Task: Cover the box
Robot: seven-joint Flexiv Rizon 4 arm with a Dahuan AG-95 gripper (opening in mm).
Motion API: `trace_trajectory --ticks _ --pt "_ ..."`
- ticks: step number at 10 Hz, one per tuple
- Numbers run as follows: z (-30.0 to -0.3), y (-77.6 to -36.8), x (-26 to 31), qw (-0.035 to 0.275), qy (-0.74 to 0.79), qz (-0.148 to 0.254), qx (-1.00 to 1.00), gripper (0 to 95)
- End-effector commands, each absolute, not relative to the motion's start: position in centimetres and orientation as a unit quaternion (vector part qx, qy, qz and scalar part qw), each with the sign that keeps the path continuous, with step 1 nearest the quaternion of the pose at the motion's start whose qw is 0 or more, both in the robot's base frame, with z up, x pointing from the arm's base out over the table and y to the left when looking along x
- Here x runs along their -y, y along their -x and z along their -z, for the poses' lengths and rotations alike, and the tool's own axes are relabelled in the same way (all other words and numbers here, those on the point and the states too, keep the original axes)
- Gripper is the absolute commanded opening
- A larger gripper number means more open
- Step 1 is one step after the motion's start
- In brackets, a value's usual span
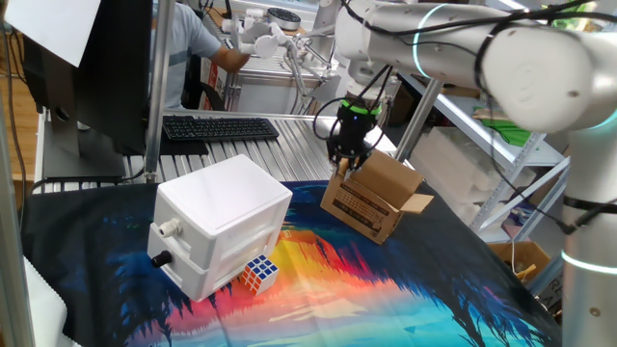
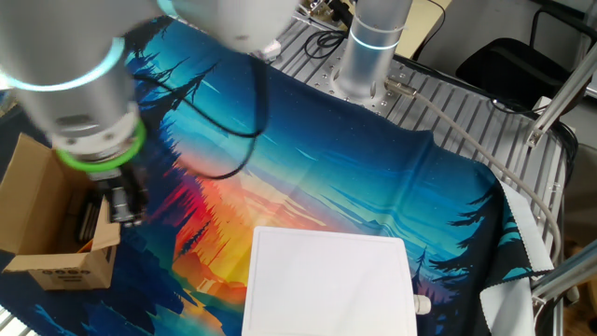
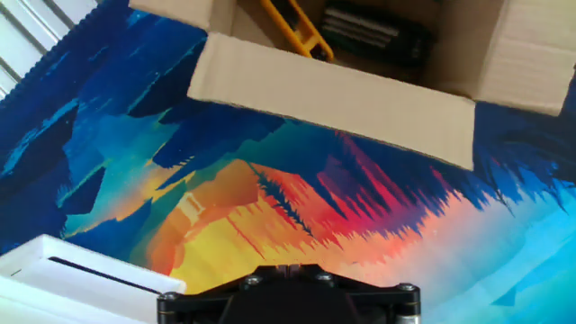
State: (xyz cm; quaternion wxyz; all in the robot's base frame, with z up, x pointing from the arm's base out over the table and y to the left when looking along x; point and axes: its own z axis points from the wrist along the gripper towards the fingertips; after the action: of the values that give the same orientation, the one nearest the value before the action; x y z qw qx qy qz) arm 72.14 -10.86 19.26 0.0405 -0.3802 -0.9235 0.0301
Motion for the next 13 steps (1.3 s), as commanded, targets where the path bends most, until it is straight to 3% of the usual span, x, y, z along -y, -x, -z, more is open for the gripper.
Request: trace_trajectory --ticks 1,2,3,8,13 --pt "-19.5 -73.8 11.9 0.042 0.375 -0.028 0.926 19.0" --pt "-19.6 -74.4 12.4 0.042 0.373 -0.026 0.926 19.0" --pt "-19.7 -74.8 12.6 0.044 0.377 -0.022 0.925 38.0" --pt "-20.1 -76.9 13.4 0.032 0.420 -0.003 0.907 38.0" --pt "-20.4 -78.7 14.4 -0.035 0.414 0.021 0.909 38.0"
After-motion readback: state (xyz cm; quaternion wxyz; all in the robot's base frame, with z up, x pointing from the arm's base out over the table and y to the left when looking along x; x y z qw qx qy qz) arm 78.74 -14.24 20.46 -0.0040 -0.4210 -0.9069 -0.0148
